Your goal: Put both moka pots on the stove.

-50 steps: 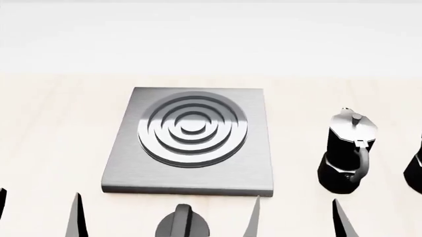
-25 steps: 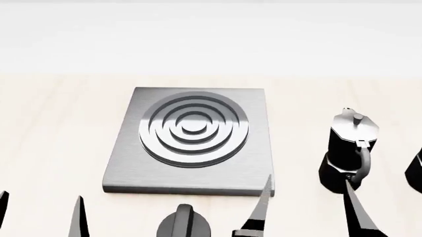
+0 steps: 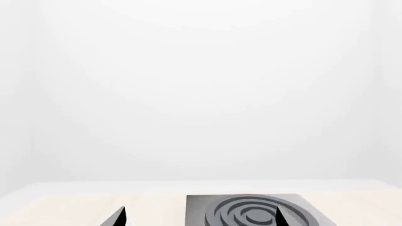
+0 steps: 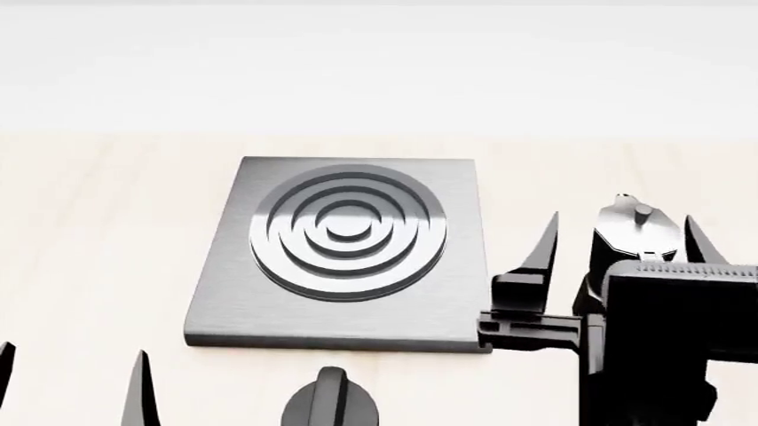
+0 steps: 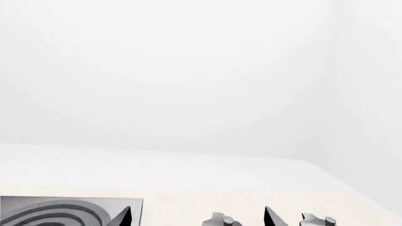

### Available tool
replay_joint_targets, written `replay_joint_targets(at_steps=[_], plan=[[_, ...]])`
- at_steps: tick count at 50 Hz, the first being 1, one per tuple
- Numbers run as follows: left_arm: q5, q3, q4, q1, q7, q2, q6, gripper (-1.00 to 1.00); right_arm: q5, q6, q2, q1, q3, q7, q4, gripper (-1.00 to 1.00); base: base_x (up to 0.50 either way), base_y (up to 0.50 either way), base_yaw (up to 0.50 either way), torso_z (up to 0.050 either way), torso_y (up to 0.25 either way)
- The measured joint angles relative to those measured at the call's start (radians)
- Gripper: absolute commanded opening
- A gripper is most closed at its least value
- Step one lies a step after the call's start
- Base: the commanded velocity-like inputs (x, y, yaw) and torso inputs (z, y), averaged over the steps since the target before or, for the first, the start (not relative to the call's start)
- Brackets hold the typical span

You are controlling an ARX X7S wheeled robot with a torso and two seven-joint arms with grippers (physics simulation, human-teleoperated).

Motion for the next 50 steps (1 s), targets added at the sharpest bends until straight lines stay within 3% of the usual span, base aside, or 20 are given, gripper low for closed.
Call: replay_joint_targets(at_steps=[25, 50], plan=[[-0.010, 0.003, -0.014, -0.015, -0.007, -0.007, -0.003, 1.00, 0.067, 0.172, 0.090, 0.278, -0.042, -0.174, 0.359, 1.00, 0.00, 0.00, 0.00, 0.000, 0.000], [-0.025, -0.004, -0.006, -0.016, -0.017, -0.020, -0.004, 1.00, 0.092, 0.243, 0.126, 0.374, -0.107, -0.286, 0.559, 1.00, 0.00, 0.00, 0.00, 0.000, 0.000]])
